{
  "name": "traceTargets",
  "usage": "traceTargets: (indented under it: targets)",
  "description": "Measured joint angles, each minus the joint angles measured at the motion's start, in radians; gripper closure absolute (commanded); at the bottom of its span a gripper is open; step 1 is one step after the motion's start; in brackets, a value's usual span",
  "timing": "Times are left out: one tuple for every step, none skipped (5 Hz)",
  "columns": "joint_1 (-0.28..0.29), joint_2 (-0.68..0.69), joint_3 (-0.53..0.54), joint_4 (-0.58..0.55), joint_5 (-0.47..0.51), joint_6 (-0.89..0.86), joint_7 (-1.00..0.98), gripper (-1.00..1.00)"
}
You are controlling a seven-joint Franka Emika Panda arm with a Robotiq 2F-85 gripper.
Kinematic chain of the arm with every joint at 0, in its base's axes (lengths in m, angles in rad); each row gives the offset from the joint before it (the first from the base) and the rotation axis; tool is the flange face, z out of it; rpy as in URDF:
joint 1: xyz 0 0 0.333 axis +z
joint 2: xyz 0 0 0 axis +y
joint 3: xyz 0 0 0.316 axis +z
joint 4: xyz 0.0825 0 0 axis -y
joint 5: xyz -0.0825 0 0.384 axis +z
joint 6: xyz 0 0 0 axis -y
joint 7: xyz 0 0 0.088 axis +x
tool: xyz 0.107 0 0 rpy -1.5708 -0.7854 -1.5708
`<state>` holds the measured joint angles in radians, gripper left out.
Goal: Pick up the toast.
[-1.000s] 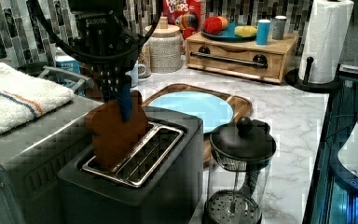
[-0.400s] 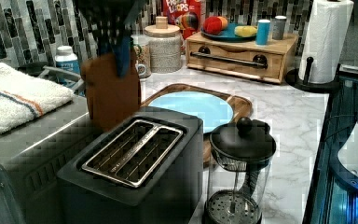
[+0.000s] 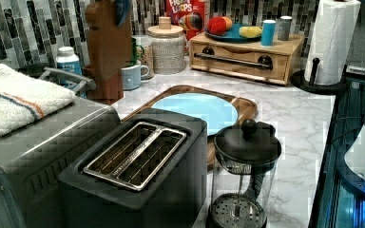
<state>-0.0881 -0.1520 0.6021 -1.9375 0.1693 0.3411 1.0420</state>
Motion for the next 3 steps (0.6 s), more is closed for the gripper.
traceTargets:
  targets:
    - [-0.018,-0.047,-0.089,-0.038,-0.003,0.048,-0.081,1.00]
    - [-0.055,-0.087,-0.185,-0.105,-0.017,0.111,-0.136,1.00]
    - [-0.134,-0.111,-0.263,-0.162,-0.096,0.099,-0.180,1.00]
